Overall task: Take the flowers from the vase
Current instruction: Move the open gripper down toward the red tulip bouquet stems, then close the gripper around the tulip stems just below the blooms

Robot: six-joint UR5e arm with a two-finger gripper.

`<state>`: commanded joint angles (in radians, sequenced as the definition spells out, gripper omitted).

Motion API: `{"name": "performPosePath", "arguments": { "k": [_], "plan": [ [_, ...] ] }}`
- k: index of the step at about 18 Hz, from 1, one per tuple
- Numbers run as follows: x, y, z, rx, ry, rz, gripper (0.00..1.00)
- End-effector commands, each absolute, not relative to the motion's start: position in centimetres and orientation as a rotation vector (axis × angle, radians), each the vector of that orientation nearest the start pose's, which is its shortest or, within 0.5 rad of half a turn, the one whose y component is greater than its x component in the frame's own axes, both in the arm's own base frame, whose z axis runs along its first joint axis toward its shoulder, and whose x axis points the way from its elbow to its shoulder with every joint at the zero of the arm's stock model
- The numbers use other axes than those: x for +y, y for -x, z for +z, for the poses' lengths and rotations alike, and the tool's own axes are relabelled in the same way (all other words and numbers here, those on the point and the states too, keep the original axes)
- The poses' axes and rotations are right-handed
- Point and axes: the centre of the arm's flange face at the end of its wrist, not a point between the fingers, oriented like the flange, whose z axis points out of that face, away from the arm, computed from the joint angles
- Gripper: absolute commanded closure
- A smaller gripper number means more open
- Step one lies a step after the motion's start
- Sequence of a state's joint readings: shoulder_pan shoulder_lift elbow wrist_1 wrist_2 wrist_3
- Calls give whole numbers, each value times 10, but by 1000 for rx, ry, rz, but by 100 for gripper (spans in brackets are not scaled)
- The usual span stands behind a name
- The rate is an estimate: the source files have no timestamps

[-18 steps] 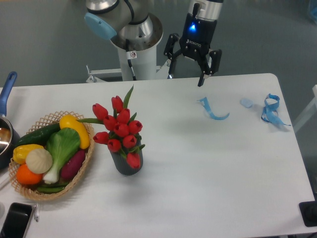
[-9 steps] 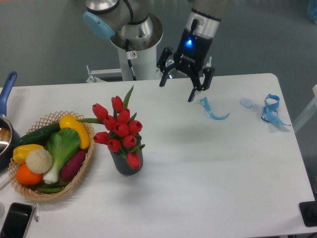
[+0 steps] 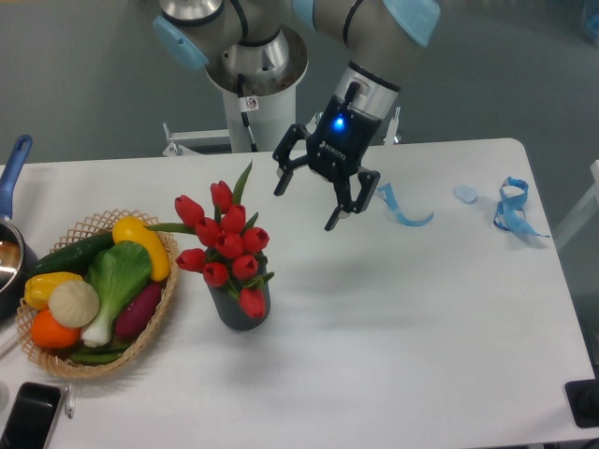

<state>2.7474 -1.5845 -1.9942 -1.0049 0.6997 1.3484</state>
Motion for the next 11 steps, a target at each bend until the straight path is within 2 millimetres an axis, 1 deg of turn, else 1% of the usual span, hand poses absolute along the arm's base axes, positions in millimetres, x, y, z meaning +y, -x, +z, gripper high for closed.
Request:
{"name": "performPosePath", "arguments": {
  "k": [4,7,11],
  "plan": [
    [398,347,362,299,2231,-173,0],
    [411,345,353,308,2233,-165,0],
    [413,341,349,324,2236,-166,0]
  ]
}}
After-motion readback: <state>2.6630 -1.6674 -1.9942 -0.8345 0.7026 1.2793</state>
